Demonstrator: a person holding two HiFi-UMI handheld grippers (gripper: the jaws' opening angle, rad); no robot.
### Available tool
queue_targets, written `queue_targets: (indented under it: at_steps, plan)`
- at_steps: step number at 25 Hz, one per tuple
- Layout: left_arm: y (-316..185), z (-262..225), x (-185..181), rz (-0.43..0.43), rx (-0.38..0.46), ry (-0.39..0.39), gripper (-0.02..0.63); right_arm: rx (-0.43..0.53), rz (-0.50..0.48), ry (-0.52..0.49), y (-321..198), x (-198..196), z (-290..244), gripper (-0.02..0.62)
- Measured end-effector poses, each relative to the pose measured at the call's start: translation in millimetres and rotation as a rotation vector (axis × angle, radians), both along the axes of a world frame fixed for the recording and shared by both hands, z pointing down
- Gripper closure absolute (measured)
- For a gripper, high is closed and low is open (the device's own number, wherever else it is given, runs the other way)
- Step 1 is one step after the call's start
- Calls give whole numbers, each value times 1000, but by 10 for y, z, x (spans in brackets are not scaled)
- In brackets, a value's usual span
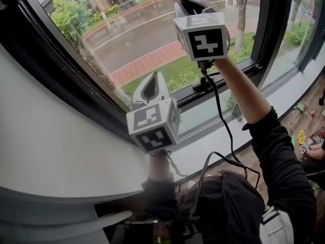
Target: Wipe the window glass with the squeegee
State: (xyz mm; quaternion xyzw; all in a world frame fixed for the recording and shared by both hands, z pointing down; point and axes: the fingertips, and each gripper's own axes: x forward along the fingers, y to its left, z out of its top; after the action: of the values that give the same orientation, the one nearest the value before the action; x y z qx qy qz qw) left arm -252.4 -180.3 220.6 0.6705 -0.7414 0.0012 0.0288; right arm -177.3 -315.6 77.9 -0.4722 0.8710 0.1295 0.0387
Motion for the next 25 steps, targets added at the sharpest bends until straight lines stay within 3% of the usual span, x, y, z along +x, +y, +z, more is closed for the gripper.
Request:
queue_targets:
  at_steps: [25]
  plan:
    - [3, 580, 156, 34, -110, 57, 607, -110, 1, 70, -52, 87, 907, 502]
